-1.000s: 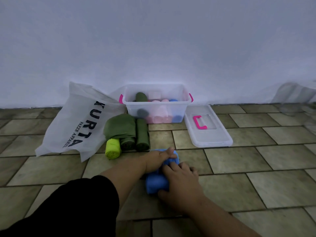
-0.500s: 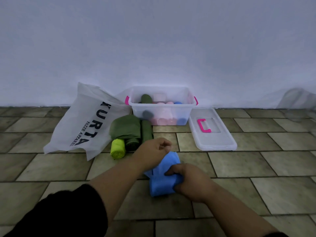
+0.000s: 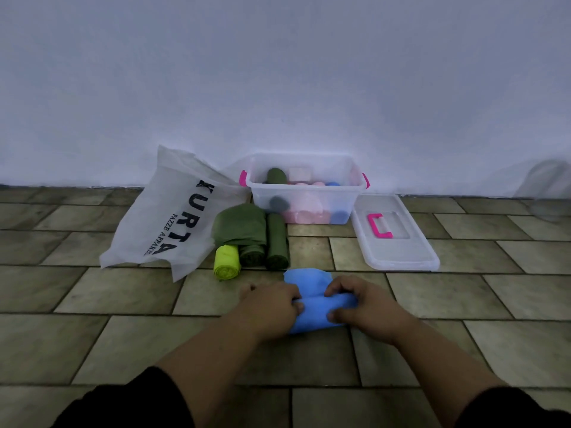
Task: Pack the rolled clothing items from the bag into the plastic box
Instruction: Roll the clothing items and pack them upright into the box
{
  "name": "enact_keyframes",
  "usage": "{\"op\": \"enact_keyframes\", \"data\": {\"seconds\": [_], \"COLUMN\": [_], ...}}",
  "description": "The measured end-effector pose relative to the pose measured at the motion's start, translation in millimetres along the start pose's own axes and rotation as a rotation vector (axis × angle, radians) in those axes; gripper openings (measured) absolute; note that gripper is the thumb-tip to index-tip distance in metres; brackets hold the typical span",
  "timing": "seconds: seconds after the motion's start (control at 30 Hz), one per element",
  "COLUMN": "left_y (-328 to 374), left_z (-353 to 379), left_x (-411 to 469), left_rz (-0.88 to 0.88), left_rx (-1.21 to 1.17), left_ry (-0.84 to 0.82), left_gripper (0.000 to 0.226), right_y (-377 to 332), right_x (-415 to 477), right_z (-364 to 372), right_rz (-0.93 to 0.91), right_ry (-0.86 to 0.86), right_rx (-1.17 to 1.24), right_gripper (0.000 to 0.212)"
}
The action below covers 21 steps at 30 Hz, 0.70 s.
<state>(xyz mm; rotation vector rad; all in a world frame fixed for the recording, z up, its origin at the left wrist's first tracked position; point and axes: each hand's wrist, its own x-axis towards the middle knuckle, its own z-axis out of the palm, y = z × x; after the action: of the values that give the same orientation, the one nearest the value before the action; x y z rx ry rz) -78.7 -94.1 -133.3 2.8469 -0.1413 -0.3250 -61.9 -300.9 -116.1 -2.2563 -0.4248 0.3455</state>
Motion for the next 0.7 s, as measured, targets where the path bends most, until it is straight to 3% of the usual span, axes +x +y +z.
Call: {"op": "enact_keyframes", "data": {"seconds": [0.07,0.13,0.2,0.3,0.4,0.5,0.6,0.7], "left_y": [-1,-1,-1,-1,-4,-4,-2,1], "left_z": [-4,-4,3,16,19,8,-5,-9], "left_x": [4,3,-3,-9,-2,10,19,20], "left_rz": [-0.023,0.006,0.130,0.282,0.232,0.149,0.055,-0.102], "left_rx": [0.060,0.108,0.102,0.043,0.010,0.053,0.071,-0.122], "left_ry": [0.005,0.111,0.298,0.307,0.286,0.223,0.128,0.327], "left_gripper": [0.032,0.034,0.034,0.045,0.045,0.040,0.038,0.043], "right_y": [5,7,7,6,6,2,1,-4], "right_x": [-2,0,3,5,3,-1,6,19], "right_z": [4,7,7,9,17,25,25,17], "right_rz": [-0.008,-0.002,-0.019,-0.039,-0.130,-0.314,-0.304,-0.194], "right_ry": [0.064,0.104,0.109,0.117,0.213,0.239,0.208,0.170], "right_rx": [-0.017,-0.040,-0.104,-0.261,-0.469,-0.508,-0.614,-0.652], "right_gripper": [0.028,0.025,0.026,0.031,0.036,0.037,0.044,0.044]}}
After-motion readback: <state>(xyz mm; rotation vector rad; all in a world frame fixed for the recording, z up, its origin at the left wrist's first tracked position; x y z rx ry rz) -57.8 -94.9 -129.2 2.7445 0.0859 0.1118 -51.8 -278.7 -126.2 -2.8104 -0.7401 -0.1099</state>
